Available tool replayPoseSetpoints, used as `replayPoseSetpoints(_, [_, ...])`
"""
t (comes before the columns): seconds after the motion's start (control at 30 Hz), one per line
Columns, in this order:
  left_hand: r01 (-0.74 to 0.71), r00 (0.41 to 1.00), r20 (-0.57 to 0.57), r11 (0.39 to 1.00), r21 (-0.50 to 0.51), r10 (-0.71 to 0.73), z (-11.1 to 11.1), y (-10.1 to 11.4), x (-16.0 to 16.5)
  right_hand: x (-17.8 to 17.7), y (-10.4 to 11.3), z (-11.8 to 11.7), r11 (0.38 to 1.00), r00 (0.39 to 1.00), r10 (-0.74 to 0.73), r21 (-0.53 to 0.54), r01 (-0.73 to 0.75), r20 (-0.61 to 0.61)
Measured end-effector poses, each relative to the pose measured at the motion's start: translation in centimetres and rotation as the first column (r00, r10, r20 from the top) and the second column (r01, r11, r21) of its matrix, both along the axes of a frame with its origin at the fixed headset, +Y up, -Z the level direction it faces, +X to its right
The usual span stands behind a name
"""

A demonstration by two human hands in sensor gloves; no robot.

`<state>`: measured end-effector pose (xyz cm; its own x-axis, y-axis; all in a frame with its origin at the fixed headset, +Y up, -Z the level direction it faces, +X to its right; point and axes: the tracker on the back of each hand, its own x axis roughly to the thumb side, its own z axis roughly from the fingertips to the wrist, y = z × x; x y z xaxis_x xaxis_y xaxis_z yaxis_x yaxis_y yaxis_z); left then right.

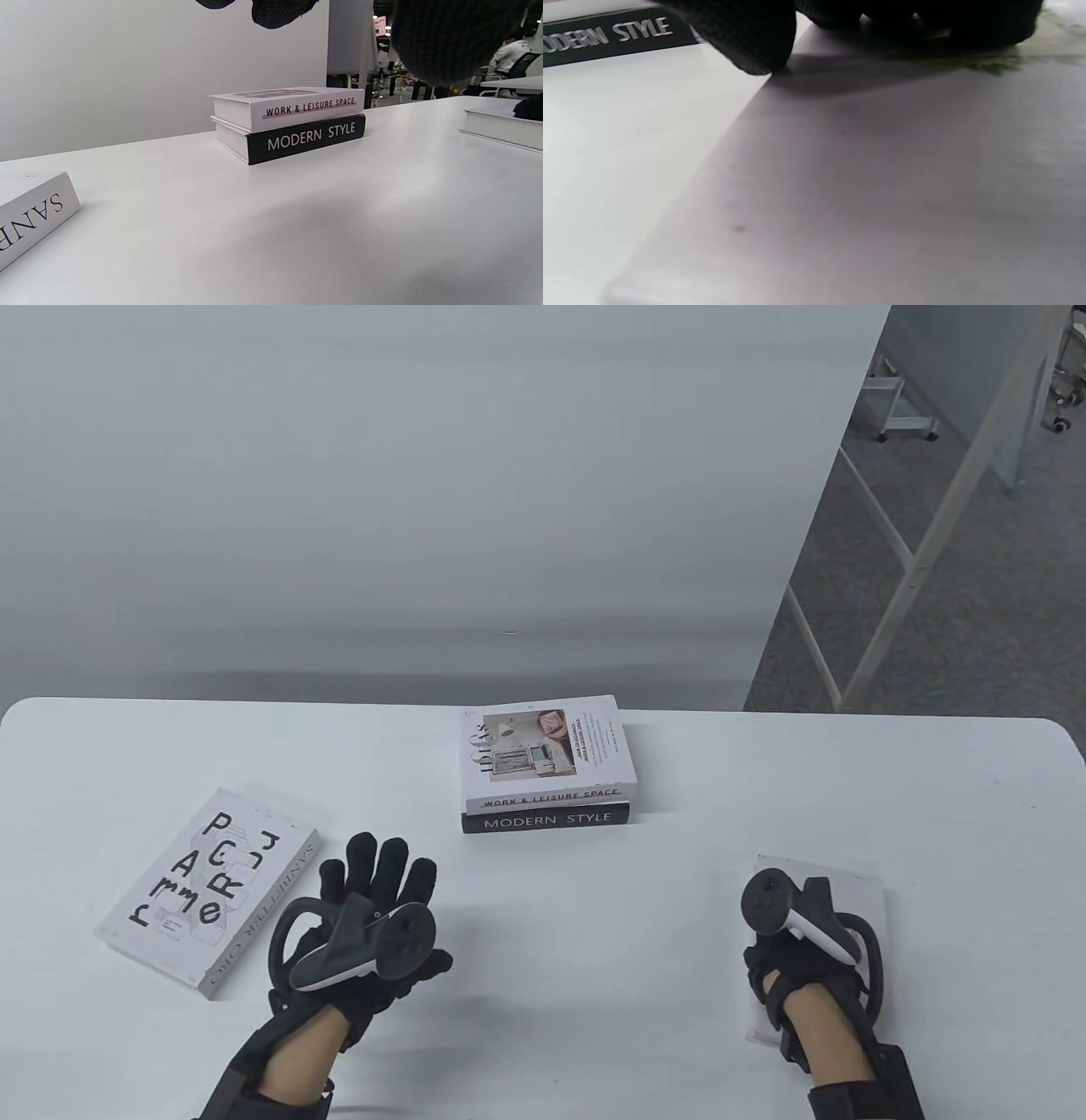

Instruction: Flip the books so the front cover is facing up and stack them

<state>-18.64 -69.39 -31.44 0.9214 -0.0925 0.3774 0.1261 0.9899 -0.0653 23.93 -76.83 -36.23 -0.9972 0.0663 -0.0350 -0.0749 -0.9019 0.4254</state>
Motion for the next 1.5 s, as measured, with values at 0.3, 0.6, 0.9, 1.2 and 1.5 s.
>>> replayPoseSetpoints(0.3, [0.015, 1.0, 0.009, 1.0, -0.021, -0.015, -0.1, -0.6, 0.3, -7.9, 0.1, -0.6, 1.0, 0.987, 0.017, -0.023, -0.021, -0.16])
replayPoseSetpoints(0.6, [0.006, 1.0, -0.006, 1.0, -0.022, -0.006, -0.3, -0.7, -0.2, -15.2, 0.3, -0.9, 0.999, 0.968, -0.01, -0.044, -0.001, -0.25])
replayPoseSetpoints(0.9, [0.012, 1.0, -0.022, 0.998, -0.058, -0.013, -0.8, -1.7, -0.8, -21.9, 0.6, -1.4, 0.998, 0.958, 0.011, -0.062, -0.03, -0.287])
replayPoseSetpoints(1.2, [0.001, 0.999, -0.042, 0.997, -0.083, -0.005, -1.1, -2.5, -1.4, -27.2, 1.1, -1.3, 0.998, 0.948, -0.03, -0.064, 0.01, -0.316])
replayPoseSetpoints(1.5, [0.002, 0.999, -0.042, 0.995, -0.103, -0.006, -1.2, -3.0, -1.5, -28.7, 1.3, -1.6, 0.996, 0.955, -0.043, -0.083, 0.019, -0.295])
